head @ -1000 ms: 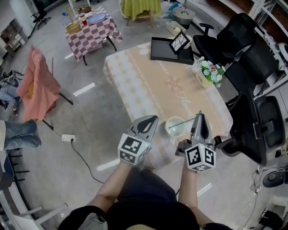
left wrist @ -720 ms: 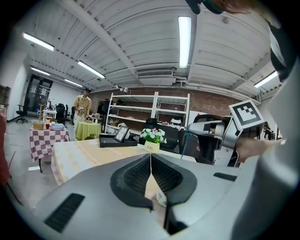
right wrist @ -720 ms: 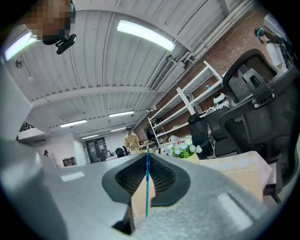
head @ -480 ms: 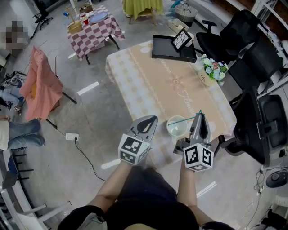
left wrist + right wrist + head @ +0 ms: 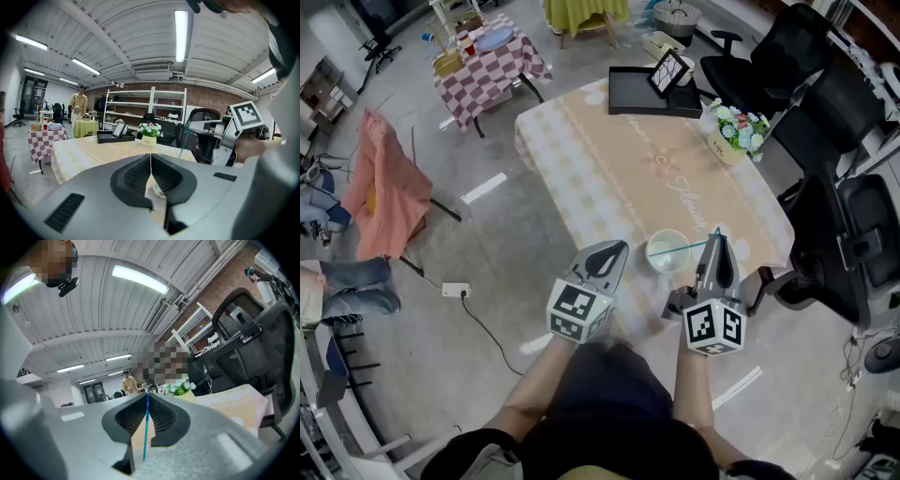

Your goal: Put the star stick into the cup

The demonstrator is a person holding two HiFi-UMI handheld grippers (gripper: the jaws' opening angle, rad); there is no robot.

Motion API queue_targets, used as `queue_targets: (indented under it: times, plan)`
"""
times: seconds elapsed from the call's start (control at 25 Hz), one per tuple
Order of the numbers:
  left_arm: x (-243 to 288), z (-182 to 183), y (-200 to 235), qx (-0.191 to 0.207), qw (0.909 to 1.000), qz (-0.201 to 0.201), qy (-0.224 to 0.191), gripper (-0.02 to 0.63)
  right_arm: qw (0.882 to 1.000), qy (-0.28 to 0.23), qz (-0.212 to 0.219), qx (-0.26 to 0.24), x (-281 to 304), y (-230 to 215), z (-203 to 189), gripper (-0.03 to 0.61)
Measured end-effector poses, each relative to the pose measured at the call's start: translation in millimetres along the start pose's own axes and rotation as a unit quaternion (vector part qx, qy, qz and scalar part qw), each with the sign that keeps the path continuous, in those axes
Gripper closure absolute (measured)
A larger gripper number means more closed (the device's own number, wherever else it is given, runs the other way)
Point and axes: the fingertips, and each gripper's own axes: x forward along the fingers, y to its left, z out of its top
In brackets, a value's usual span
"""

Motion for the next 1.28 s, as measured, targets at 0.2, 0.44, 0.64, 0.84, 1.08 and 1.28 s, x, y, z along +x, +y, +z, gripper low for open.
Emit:
queue_targets:
  times: [0.2, 0.44, 0.64, 0.84, 1.08, 1.28]
  plan:
    - [-3, -4, -8, 0.003, 0.9999, -0.013, 0.002, 0.601, 1.000, -0.004, -0.008, 0.000, -14, -3, -2, 0.561]
    - [-12, -9, -13, 0.004, 0.9997, -0.021, 0.007, 0.601, 1.000, -0.009, -0.020, 0.002, -33, -5, -3, 0.560]
    - [-16, -15, -17, 0.005, 0.9995, -0.028, 0.012, 0.601, 0.999, -0.012, -0.033, 0.005, -47, -11, -6, 0.558]
    - [-22, -20, -20, 0.007, 0.9993, -0.032, 0.017, 0.601, 0.999, -0.015, -0.045, 0.014, -57, -16, -9, 0.558]
    - [-25, -22, -20, 0.008, 0.9994, -0.028, 0.020, 0.601, 0.997, -0.017, -0.067, 0.030, -62, -30, -12, 0.558]
    - [-25, -23, -19, 0.006, 0.9994, -0.025, 0.021, 0.601, 0.996, -0.017, -0.076, 0.041, -63, -36, -13, 0.557]
